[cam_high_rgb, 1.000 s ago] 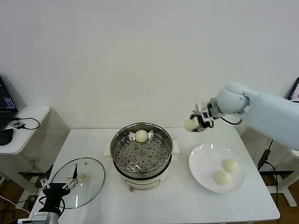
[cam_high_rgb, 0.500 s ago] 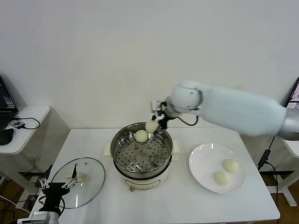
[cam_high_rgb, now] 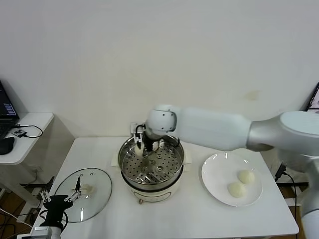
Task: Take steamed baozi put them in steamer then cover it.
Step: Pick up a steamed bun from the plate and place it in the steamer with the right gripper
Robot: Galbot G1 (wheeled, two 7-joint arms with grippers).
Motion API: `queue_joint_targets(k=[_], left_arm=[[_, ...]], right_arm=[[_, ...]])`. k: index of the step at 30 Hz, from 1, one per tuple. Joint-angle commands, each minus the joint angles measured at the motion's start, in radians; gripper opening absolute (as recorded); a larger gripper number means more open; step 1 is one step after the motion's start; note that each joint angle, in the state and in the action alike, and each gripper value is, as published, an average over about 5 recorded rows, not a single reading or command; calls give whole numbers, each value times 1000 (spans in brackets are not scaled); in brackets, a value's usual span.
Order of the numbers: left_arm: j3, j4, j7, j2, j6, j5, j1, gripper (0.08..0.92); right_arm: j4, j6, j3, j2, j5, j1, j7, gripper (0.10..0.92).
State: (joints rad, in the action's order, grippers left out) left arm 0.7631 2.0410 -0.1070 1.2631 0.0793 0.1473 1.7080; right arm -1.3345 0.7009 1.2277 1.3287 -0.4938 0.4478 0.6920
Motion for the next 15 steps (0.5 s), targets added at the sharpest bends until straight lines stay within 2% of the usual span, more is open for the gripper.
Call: queue_joint_targets(k=[1,12,15], left_arm=[[-1,-2,-1,0,3,0,1,823],[0,-4,-1,-1,6,0,2,823],[-1,-4,-1,0,6,-1,2,823]], right_arm=[[73,24,6,101,3,-47,-12,585],[74,25,7,99,15,-49,-5,585],[71,25,7,90,29,-45,4,610]])
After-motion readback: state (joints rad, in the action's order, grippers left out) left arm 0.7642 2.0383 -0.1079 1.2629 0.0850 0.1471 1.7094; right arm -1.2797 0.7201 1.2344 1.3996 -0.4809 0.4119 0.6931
